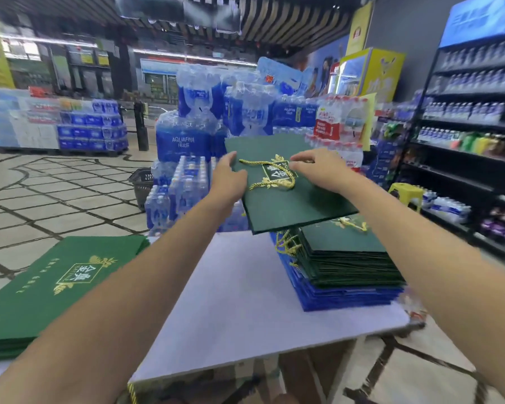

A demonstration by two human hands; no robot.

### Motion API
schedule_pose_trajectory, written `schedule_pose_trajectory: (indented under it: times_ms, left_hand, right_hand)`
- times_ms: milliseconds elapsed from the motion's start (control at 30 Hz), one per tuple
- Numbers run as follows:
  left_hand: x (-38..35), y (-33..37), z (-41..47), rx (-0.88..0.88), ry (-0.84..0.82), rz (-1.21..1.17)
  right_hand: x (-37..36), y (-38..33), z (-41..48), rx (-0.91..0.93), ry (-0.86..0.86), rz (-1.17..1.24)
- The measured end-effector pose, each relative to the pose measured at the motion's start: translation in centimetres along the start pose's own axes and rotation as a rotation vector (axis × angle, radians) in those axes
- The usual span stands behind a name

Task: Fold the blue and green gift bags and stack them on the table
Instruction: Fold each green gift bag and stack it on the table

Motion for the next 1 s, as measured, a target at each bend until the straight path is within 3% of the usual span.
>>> schedule_pose_trajectory:
  times_ms: [267, 500, 600, 767, 900, 1000]
  left_hand:
    - [-14.0, -2.5, 0.1, 0.07, -0.285, 0.231]
    - [-15.3, -3.8, -1.9, 0.062, -0.346, 0.345]
    - [-12.1, -2.7, -1.3, -0.113, -0.292, 0.453]
    - [-1.4, -4.5, -0.5, -0.296, -0.192, 0.901]
    - [10.3, -8.8, -1.7, -0.133, -0.163, 1.127]
    - [18.4, -12.9, -4.6, 0.138, -0.189, 1.266]
  right_hand:
    - [2.9, 14.1, -2.3, -0.269, -0.063, -0.222]
    - [0.6, 17.7, -3.4, -0.283, -0.137, -0.178]
    - [1.2, 14.2, -2.7, -0.198, -0.057, -0.201]
    - [-2.1, 4.4, -0.7, 0.02, -0.034, -0.149]
    - [-9.1, -4.4, -0.8, 0.204, -0.094, -0.127]
    - [-15.4, -9.0, -2.3, 0.294, -0.17, -0.133]
Point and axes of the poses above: each hand's wrist, its own z-axis towards the middle knuckle, its own x-axis out of the back of the hand, y = z × x, the point moved 4 cm from there along z, towards the middle knuckle, and after that the axes turned 4 degrees about z, right-handed, at the moved point
